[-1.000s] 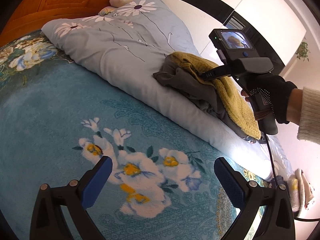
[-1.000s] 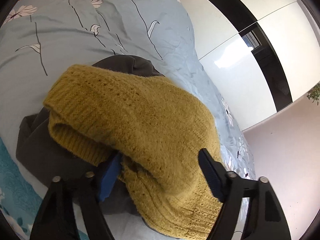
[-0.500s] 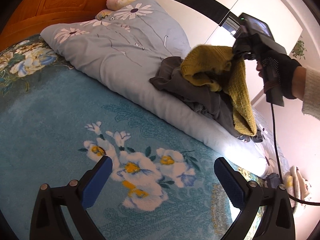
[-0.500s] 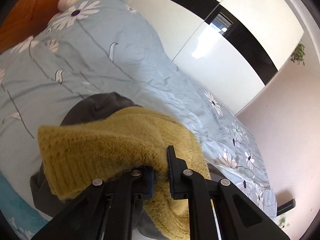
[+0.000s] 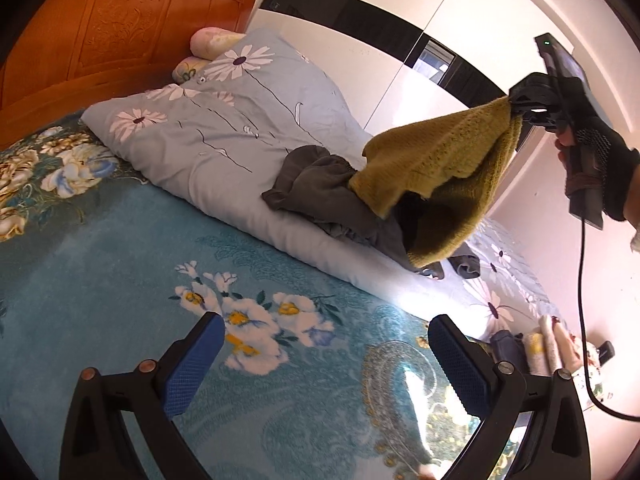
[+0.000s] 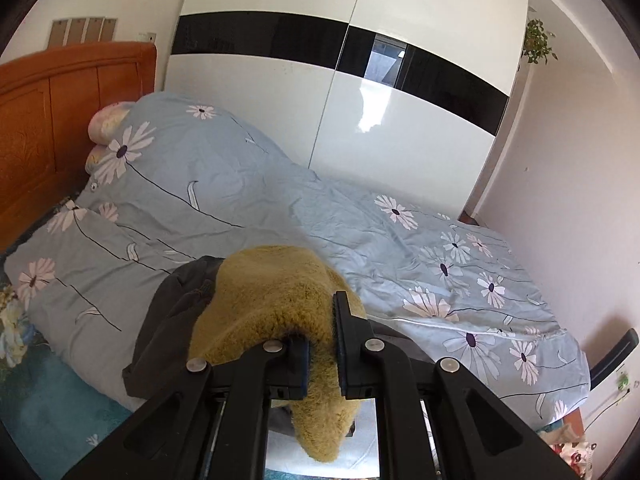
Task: Fold clothes
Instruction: 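Carry the sweater with the right tool and lower it onto the teal blanket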
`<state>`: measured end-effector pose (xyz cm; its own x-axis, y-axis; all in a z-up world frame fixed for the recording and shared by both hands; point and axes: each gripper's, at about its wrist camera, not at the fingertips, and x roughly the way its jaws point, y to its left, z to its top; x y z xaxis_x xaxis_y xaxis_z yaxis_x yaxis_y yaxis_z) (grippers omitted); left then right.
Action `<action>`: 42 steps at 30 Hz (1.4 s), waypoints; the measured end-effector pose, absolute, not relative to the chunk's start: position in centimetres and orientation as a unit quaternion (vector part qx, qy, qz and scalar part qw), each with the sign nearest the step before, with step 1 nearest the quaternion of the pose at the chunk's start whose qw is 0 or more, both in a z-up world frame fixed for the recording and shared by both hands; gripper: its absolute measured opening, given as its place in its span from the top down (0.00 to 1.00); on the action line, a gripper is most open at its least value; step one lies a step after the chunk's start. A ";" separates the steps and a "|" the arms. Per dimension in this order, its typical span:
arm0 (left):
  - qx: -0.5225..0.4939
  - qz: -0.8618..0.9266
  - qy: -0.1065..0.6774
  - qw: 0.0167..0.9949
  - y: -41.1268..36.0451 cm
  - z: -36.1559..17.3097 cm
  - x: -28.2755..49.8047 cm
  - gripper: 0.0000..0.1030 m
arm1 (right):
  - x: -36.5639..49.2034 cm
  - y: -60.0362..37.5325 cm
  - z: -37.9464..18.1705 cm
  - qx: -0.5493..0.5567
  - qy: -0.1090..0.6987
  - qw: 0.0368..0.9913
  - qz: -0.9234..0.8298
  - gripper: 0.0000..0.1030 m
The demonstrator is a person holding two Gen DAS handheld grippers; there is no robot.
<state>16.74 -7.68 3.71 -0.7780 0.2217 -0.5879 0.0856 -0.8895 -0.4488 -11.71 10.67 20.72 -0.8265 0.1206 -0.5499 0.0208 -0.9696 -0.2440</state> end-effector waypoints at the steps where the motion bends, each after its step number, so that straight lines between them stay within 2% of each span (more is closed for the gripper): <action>1: -0.329 0.914 -0.233 0.035 -7.6 4.2 17.4 0.00 | -10.6 11.0 21.6 -0.289 -0.116 0.020 0.950 0.90; 14: -0.292 0.928 -0.231 -0.026 -10.8 9.4 27.3 0.00 | 5.8 11.7 29.0 -0.248 -0.089 -0.096 0.960 0.90; 24: -0.256 0.935 -0.229 -0.086 -14.3 11.5 34.3 0.00 | 15.8 10.2 27.4 -0.256 -0.051 -0.179 0.949 0.90; 33: -0.254 0.928 -0.235 -0.139 -17.1 12.1 39.0 0.00 | 22.9 4.7 26.5 -0.238 -0.021 -0.277 0.931 0.90; 42: -0.233 0.928 -0.228 -0.180 -19.2 13.5 41.2 0.00 | 25.4 6.8 31.4 -0.200 0.104 -0.363 0.904 0.90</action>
<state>41.24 -19.16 13.47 -0.8270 -0.2276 -0.5141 0.4403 -0.8308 -0.3404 25.38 6.76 31.40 -0.6562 -0.6984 -0.2856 0.6155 -0.7144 0.3328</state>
